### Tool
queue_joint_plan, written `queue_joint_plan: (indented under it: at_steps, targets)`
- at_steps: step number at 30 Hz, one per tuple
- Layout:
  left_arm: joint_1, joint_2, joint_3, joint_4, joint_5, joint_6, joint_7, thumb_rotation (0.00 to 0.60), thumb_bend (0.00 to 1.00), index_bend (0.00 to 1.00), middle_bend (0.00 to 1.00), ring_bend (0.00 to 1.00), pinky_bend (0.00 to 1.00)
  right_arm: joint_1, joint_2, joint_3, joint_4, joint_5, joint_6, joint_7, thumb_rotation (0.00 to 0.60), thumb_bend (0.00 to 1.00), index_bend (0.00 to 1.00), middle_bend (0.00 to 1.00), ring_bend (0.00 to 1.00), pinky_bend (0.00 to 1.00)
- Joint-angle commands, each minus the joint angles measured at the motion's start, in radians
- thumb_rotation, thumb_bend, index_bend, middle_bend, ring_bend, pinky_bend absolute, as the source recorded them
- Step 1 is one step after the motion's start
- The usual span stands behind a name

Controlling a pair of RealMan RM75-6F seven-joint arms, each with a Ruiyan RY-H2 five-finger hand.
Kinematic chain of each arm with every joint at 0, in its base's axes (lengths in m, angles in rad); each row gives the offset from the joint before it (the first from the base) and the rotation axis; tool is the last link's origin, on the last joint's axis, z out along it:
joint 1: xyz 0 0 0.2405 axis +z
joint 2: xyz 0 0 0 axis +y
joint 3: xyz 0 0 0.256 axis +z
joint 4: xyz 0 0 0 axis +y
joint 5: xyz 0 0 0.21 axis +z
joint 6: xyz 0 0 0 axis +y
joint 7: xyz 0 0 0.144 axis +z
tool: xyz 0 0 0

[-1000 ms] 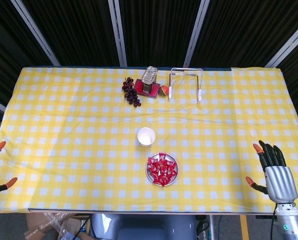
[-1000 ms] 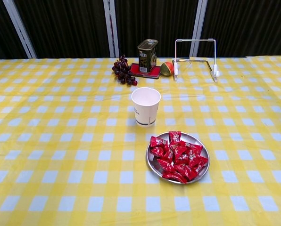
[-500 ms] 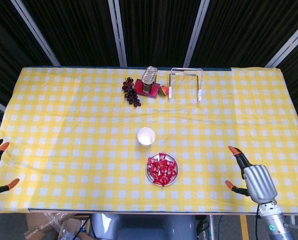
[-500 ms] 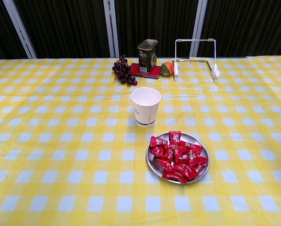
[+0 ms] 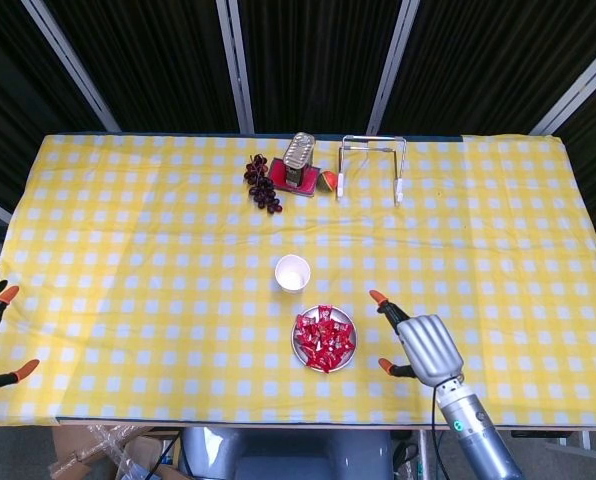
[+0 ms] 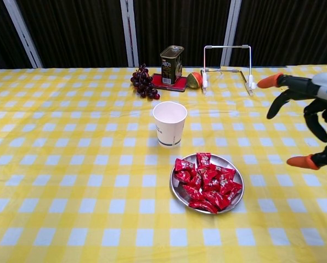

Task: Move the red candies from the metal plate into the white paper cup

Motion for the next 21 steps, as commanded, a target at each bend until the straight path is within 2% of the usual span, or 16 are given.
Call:
queue_joint_plan:
  at_steps: [1, 9, 14, 16, 18, 20, 21]
  targets:
    - [-0.002, 0.004, 0.002, -0.001, 0.001, -0.005, -0.006, 0.6, 0.03, 0.0, 0.0, 0.0, 0.0, 0.036, -0.052, 0.013, -0.015, 0.064, -0.021, -0.064, 0.6, 0.25, 0.0, 0.3, 0.69, 0.9]
    - [-0.007, 0.014, 0.007, -0.007, -0.001, -0.022, -0.024, 0.6, 0.03, 0.0, 0.0, 0.0, 0.0, 0.096, -0.154, 0.012, -0.003, 0.159, -0.043, -0.163, 0.6, 0.25, 0.0, 0.3, 0.69, 0.9]
    - [-0.01, 0.02, 0.008, -0.009, -0.007, -0.031, -0.039, 0.6, 0.03, 0.0, 0.0, 0.0, 0.0, 0.126, -0.21, 0.02, 0.032, 0.211, -0.043, -0.191, 0.6, 0.25, 0.0, 0.18, 0.69, 0.9]
    - [-0.011, 0.023, 0.009, -0.01, -0.009, -0.037, -0.045, 0.6, 0.03, 0.0, 0.0, 0.0, 0.0, 0.138, -0.224, 0.021, 0.045, 0.231, -0.044, -0.203, 0.6, 0.25, 0.0, 0.18, 0.69, 0.9]
    - [-0.013, 0.025, 0.01, -0.012, -0.011, -0.042, -0.049, 0.6, 0.03, 0.0, 0.0, 0.0, 0.0, 0.147, -0.235, 0.02, 0.056, 0.244, -0.043, -0.21, 0.6, 0.25, 0.0, 0.27, 0.69, 0.9]
    - [-0.014, 0.027, 0.011, -0.014, -0.011, -0.045, -0.051, 0.6, 0.03, 0.0, 0.0, 0.0, 0.0, 0.154, -0.243, 0.019, 0.062, 0.255, -0.043, -0.213, 0.6, 0.25, 0.0, 0.45, 0.71, 0.91]
    - [-0.014, 0.028, 0.011, -0.015, -0.012, -0.046, -0.053, 0.6, 0.03, 0.0, 0.0, 0.0, 0.0, 0.158, -0.249, 0.02, 0.064, 0.263, -0.043, -0.211, 0.6, 0.25, 0.0, 0.51, 0.72, 0.92]
